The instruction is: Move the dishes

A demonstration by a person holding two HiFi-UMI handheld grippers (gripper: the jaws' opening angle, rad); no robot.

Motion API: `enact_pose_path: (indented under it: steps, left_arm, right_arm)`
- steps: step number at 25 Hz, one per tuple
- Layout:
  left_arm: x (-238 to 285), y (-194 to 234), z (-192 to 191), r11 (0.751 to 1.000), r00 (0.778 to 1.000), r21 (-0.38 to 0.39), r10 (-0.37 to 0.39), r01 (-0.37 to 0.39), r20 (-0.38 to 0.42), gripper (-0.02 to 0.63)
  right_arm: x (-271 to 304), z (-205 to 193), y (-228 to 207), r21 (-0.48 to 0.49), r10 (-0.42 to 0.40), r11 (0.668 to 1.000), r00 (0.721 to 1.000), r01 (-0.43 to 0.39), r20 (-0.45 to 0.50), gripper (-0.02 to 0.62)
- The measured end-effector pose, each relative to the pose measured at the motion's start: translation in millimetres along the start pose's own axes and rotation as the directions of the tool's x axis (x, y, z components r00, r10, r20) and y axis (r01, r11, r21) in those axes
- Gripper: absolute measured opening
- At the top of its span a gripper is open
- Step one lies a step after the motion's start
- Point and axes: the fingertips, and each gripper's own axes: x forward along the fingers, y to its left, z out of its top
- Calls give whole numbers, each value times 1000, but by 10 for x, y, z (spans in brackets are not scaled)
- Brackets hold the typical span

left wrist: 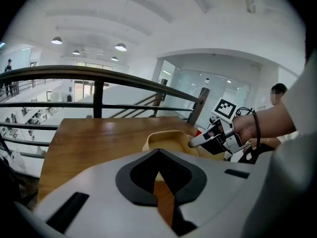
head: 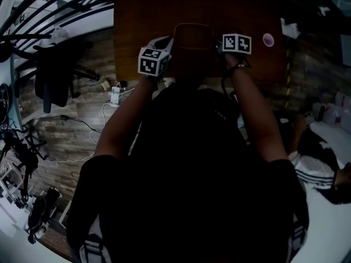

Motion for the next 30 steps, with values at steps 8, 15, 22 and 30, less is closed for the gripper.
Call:
enact_pose_path:
  steps: [8, 15, 22, 30]
  left_arm:
    - [124, 239, -12, 999, 998, -3, -48, 48, -36, -5]
    - [286, 274, -72, 999, 996, -33, -45, 42, -72, -5]
    - [445, 339, -139, 998, 994, -55, -24, 18, -108, -5]
    - [525, 375, -154, 997, 993, -77, 2, -11, -119, -5]
  right_arm:
    - [258, -20, -42, 21, -42, 999, 998, 43, -47, 18]
    - [439, 33, -250, 21, -50, 998, 994, 53, -100, 18]
    - [619, 110, -343, 18, -30, 999, 989, 33, -143, 18]
    - [688, 97, -420, 57, 15, 998, 987, -6, -160, 21]
